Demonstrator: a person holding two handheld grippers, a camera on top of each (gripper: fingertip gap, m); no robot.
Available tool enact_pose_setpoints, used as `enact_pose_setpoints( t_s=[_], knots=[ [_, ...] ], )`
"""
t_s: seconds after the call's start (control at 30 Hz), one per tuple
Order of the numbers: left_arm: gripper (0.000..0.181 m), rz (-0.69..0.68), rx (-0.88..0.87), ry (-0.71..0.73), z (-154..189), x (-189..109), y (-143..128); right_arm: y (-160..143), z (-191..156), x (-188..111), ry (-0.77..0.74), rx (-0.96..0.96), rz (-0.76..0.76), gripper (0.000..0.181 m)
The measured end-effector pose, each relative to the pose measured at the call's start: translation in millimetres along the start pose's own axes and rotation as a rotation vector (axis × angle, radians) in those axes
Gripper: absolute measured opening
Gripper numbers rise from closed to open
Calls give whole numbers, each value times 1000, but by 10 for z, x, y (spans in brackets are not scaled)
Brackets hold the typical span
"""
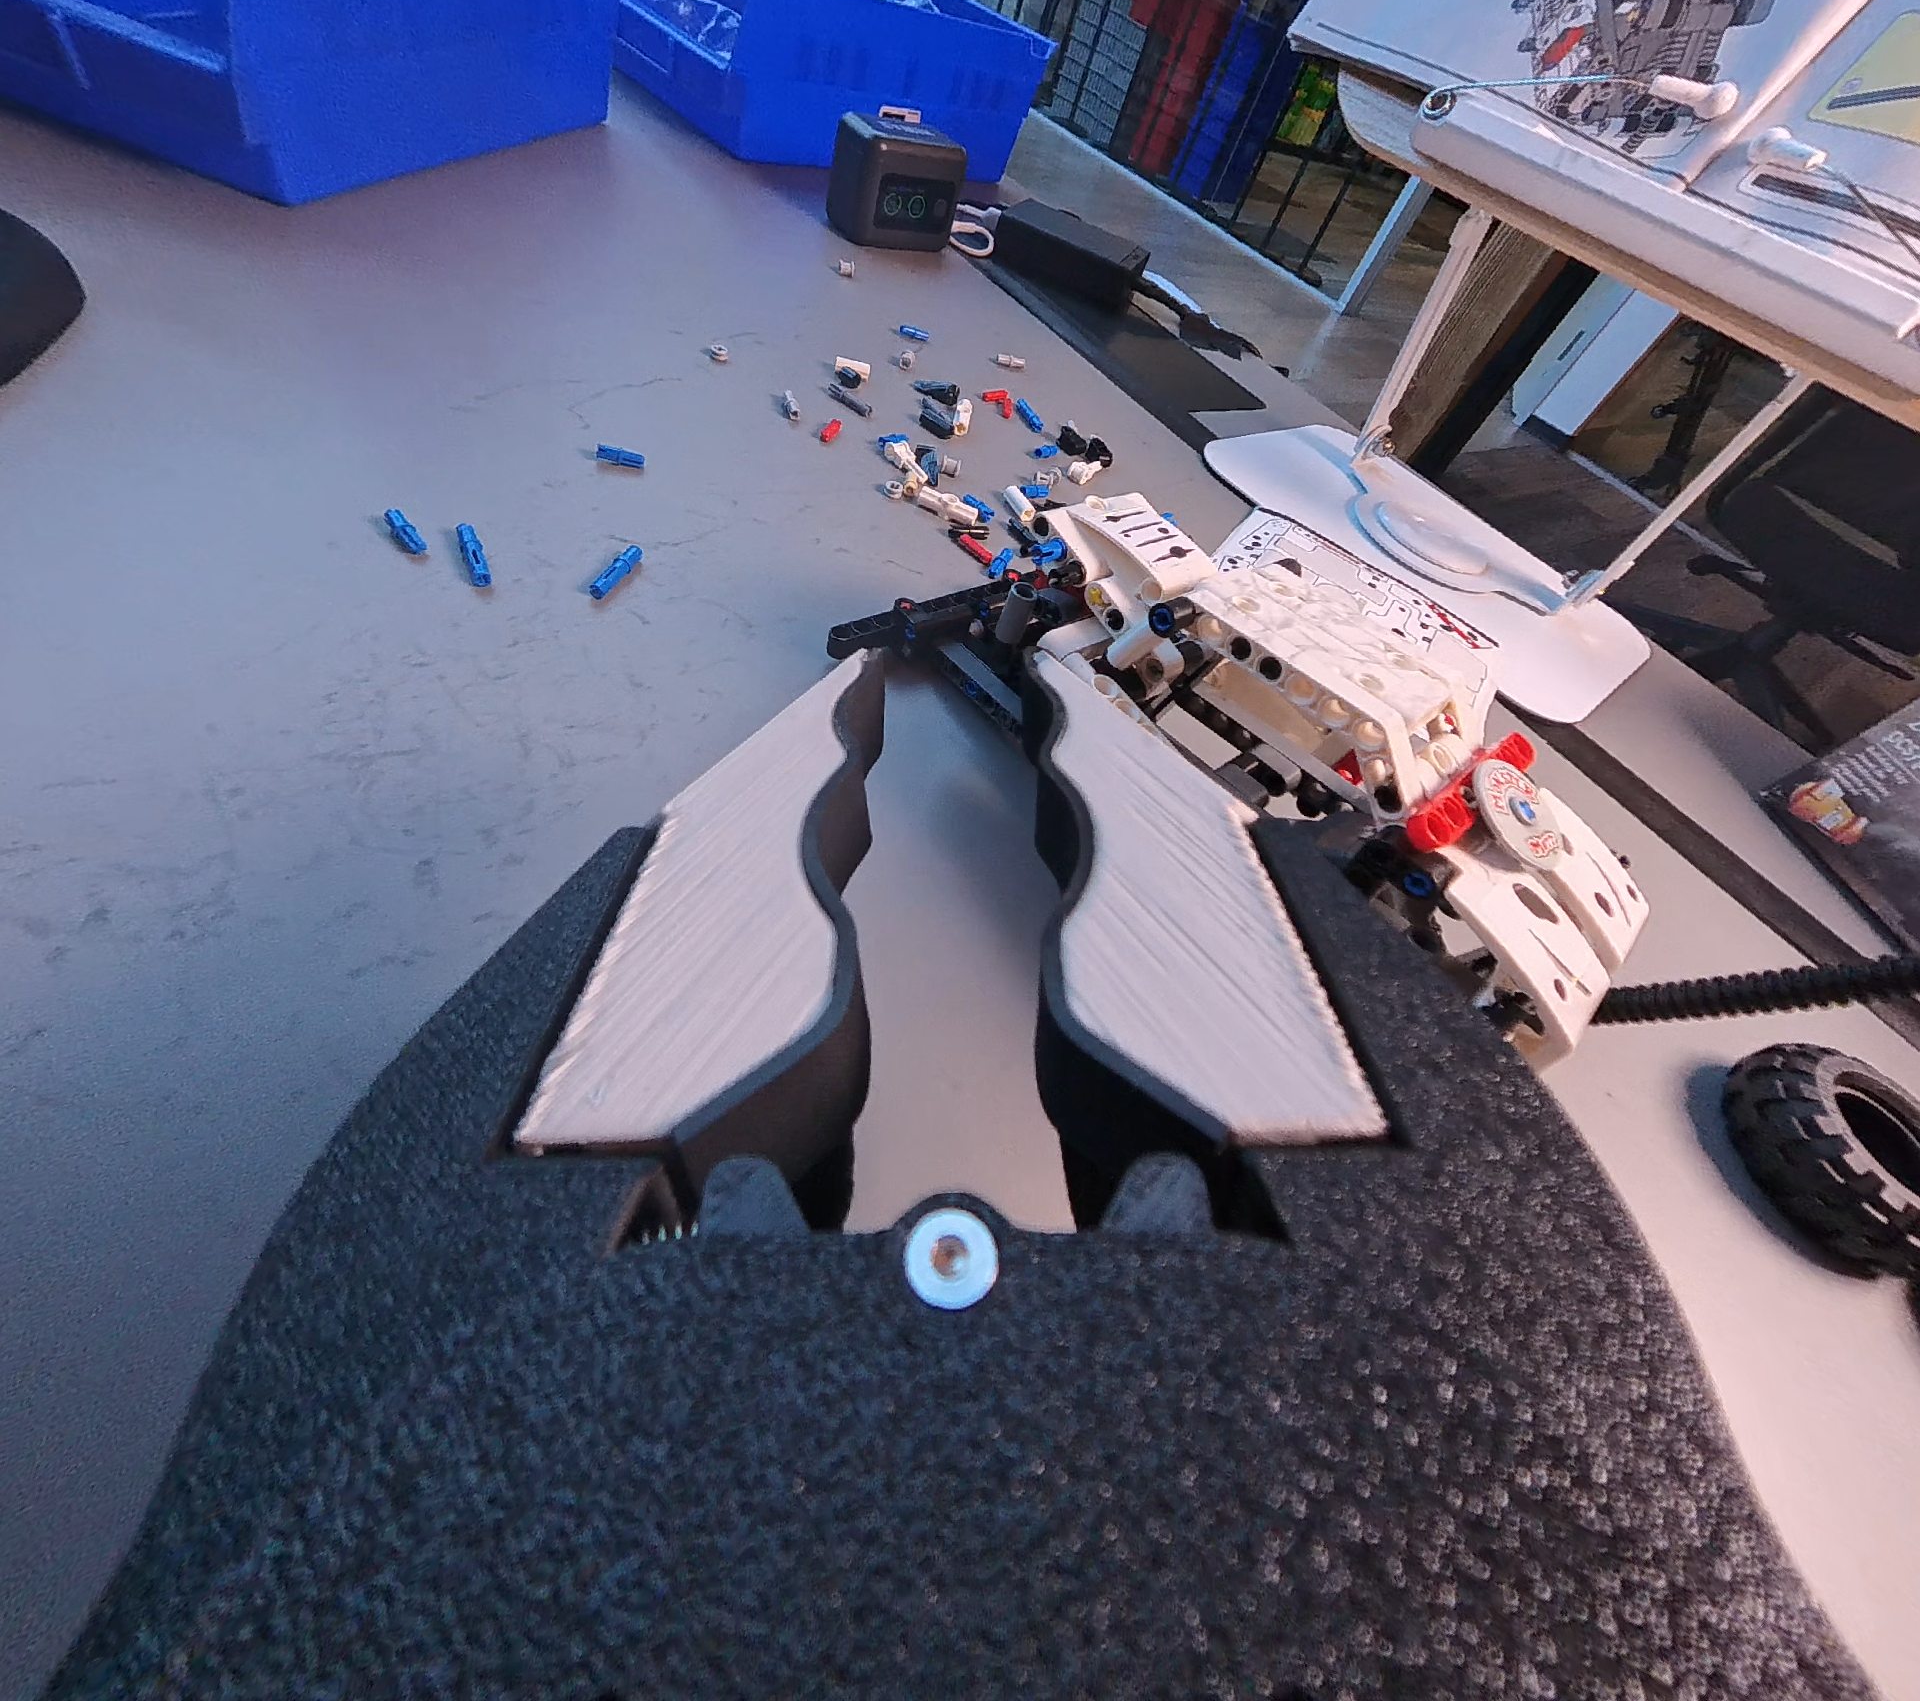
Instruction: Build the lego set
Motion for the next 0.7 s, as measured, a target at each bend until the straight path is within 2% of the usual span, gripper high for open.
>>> enact_pose_setpoints(
  t_s=[0.1,0.17,0.27,0.37,0.43,0.53,0.6,0.7],
  knots=[
    [8,116,-40,34,5,-285,211,1,-7,0,3,-4,1,26],
    [7,243,-49,14,145,-539,478,1,-15,2,5,-9,0,26],
    [8,425,23,-78,625,-895,948,0,-29,5,9,-19,-3,25],
    [7,506,165,-162,1304,-1033,1320,-1,-51,6,14,-37,-6,25],
    [7,495,245,-203,1767,-944,1484,-4,-66,4,17,-50,-11,25],
    [8,380,330,-225,2346,-525,1589,9,-78,-8,17,-72,-13,25],
    [8,290,387,-219,2617,-179,1603,26,-89,-23,22,-77,-13,25],
    [8,199,451,-213,2867,224,1607,29,-166,-47,69,-65,-30,37]
  ],
)
Point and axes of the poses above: each gripper's, where its closed fingertips meet, x out along the fingers, y out of its top, z = x × y across the jaws, the point moved 2 cm from there along -x, back along the fingers, and after that the axes turned 6 degrees about z, right-handed, at the moved point
